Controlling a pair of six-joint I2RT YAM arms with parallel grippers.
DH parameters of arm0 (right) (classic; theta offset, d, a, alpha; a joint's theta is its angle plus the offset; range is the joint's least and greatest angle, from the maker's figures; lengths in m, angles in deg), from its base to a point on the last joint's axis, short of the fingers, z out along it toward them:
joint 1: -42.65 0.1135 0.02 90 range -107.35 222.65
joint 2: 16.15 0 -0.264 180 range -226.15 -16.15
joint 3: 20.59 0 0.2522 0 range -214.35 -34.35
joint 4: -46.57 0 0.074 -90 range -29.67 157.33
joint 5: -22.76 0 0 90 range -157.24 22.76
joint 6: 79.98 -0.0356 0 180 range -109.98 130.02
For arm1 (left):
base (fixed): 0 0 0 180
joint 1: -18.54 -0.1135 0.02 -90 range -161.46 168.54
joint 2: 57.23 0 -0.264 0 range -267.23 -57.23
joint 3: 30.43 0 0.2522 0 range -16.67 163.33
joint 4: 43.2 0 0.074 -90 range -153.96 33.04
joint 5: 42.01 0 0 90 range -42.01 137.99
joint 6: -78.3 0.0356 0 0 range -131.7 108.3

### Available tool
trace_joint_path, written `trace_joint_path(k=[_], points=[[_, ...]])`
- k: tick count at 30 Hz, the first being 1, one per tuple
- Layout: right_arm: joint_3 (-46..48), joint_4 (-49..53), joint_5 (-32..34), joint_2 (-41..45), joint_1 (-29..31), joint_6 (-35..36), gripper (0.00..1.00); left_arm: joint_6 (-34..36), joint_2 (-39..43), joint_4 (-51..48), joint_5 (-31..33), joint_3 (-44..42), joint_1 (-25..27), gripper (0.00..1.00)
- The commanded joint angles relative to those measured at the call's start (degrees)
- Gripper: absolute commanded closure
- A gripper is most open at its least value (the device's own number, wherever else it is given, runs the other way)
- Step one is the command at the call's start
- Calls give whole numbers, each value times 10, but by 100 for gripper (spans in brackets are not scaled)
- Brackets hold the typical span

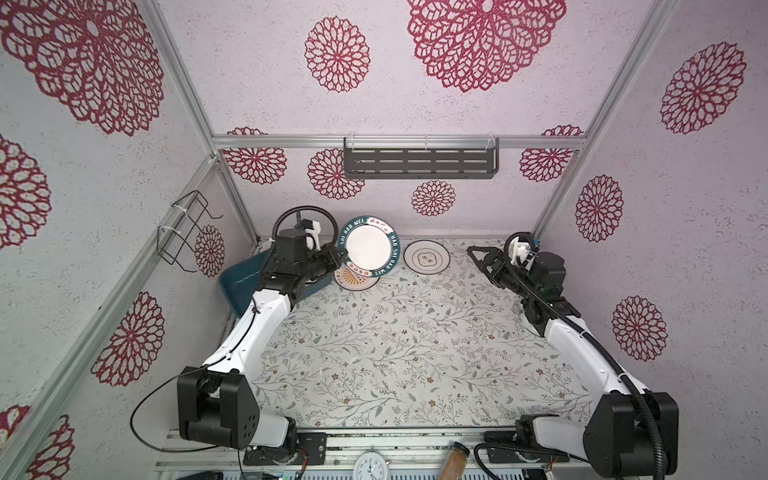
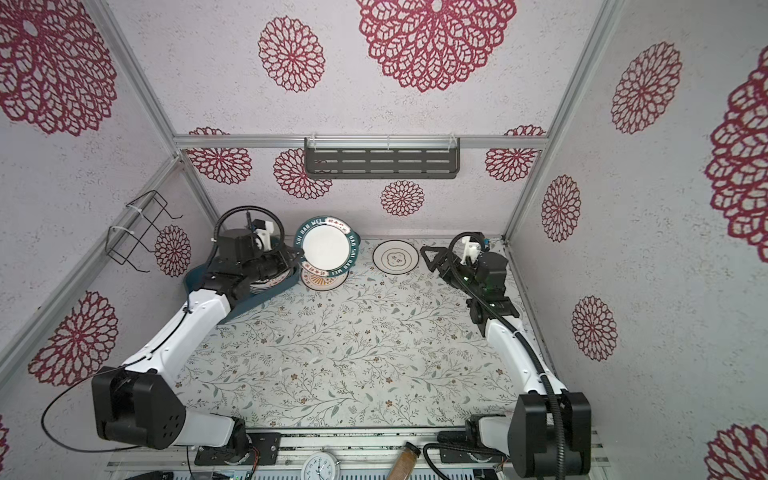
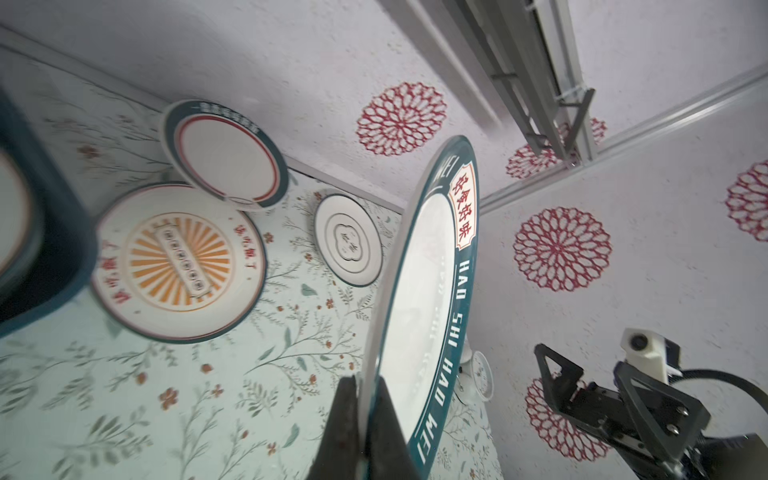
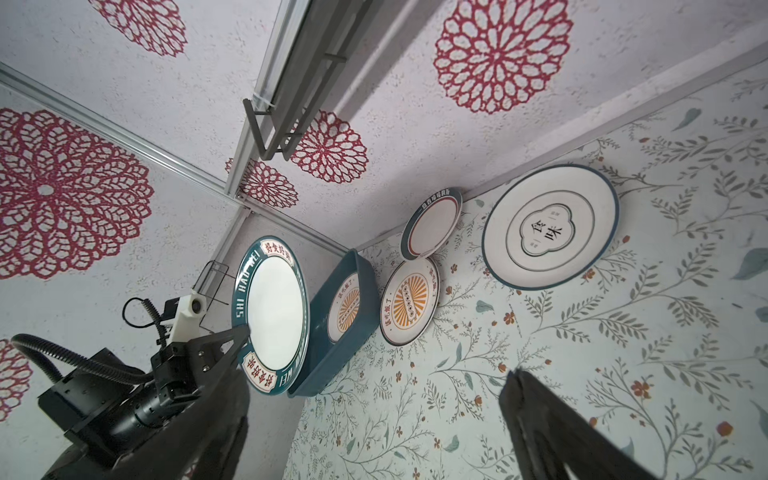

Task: Place the plates into the plastic bin on the countertop
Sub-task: 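Carry the green-rimmed plate into the teal bin with the left gripper while the right withdraws, then lower the green-rimmed plate against the stacked plates and open the left gripper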

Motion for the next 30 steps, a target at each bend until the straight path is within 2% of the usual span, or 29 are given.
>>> trace_joint_path(k=[1, 5, 8, 10, 16, 23, 30], points=[[-43, -24, 19, -11, 41, 54, 1, 46, 26, -126, 3, 32, -62, 100], [-71, -49, 18, -44, 100, 82, 1, 46, 9, -166, -38, 47, -161, 100], [-88, -68, 13, -66, 139, 100, 1, 23, -22, -146, -60, 38, -214, 100], [-103, -64, 10, -78, 160, 116, 1, 5, -49, -130, -48, 32, -232, 100], [-130, -63, 4, -97, 186, 137, 1, -31, -134, -45, -30, 33, -242, 100], [-125, -41, -1, -86, 193, 154, 1, -20, -222, -48, 7, 92, -245, 100], [-129, -20, 14, -80, 193, 165, 1, -31, -281, -11, 5, 102, -249, 100]])
